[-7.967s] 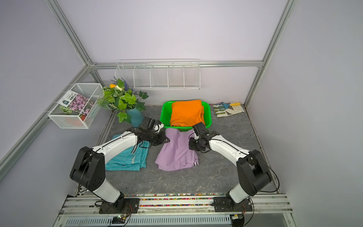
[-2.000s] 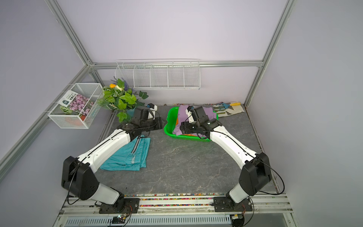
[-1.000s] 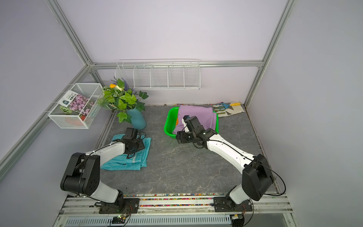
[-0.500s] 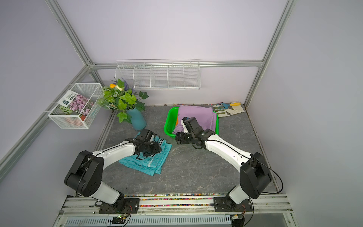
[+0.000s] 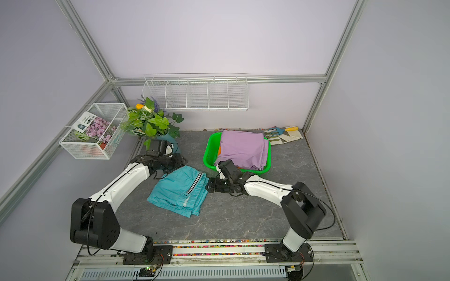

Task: Put the folded long pants in the basket
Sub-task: Pick up the long pant at the center of the board.

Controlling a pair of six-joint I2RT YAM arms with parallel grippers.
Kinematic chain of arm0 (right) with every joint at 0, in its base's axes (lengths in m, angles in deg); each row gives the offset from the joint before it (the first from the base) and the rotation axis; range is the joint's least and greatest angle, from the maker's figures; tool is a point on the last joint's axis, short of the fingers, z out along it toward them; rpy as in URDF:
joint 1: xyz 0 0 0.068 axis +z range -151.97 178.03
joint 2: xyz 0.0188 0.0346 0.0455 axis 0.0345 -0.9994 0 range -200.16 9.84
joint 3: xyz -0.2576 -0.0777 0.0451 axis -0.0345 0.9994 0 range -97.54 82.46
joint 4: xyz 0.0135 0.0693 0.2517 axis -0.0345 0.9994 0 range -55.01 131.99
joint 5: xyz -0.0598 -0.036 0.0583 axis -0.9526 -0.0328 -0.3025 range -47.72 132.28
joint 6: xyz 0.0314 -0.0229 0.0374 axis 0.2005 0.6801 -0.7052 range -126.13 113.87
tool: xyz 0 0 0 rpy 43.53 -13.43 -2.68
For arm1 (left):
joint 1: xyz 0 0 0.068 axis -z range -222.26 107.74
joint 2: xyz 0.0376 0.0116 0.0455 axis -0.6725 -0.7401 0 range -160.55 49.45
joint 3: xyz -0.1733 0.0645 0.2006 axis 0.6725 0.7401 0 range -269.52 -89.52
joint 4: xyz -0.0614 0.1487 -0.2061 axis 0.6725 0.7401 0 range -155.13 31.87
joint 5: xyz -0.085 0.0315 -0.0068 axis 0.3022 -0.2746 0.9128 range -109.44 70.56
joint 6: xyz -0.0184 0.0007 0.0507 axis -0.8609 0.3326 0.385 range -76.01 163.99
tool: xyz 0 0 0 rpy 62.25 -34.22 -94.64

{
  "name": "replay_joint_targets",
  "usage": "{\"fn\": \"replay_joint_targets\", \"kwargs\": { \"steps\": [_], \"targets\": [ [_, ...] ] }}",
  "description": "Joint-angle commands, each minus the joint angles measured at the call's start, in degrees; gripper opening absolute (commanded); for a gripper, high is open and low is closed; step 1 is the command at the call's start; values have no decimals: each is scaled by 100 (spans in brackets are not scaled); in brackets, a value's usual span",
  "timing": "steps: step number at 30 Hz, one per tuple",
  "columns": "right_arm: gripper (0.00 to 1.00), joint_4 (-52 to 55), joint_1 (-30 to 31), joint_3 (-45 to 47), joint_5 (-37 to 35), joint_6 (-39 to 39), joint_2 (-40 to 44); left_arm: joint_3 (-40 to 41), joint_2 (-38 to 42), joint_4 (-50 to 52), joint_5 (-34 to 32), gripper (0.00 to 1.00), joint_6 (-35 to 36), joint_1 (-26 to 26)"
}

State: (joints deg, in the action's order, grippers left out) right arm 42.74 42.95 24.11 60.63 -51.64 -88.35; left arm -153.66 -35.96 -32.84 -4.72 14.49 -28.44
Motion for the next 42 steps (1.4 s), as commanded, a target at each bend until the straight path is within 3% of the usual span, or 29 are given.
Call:
{"fn": "replay_joint_targets", "kwargs": {
  "steps": [1, 12, 18, 27, 30, 31, 33, 35, 36, 42],
  "targets": [
    [88, -792, 95, 68, 655, -642, -604, 373, -15, 339, -109, 56, 394, -22],
    [89, -760, 95, -324, 751, -846, -1225, 1918, 60, -218, 386, 55, -135, -77],
    [88, -983, 130, -619, 869, -1037, -1576, 2129, -165, -520, 781, 53, -315, 51],
    [84, -900, 235, -1246, 587, -1205, -1941, 2274, -10, -618, 749, 53, -578, 438],
    [75, -735, 271, -1395, 485, -1164, -1984, 2276, 109, -629, 777, 53, -620, 447],
    [67, -702, 275, -1424, 485, -1172, -2001, 2258, 147, -611, 776, 53, -630, 446],
    [41, -696, 271, -1409, 469, -1204, -2017, 2214, 223, -560, 738, 53, -628, 447],
    [7, -685, 271, -1407, 475, -1223, -2028, 2163, 356, -556, 707, 53, -666, 446],
    [1, -687, 271, -1416, 490, -1227, -2041, 2124, 411, -557, 705, 53, -669, 438],
    [0, -511, 231, -1249, 358, -1054, -1742, 1592, 696, -362, 794, 55, -525, -37]
  ]
}}
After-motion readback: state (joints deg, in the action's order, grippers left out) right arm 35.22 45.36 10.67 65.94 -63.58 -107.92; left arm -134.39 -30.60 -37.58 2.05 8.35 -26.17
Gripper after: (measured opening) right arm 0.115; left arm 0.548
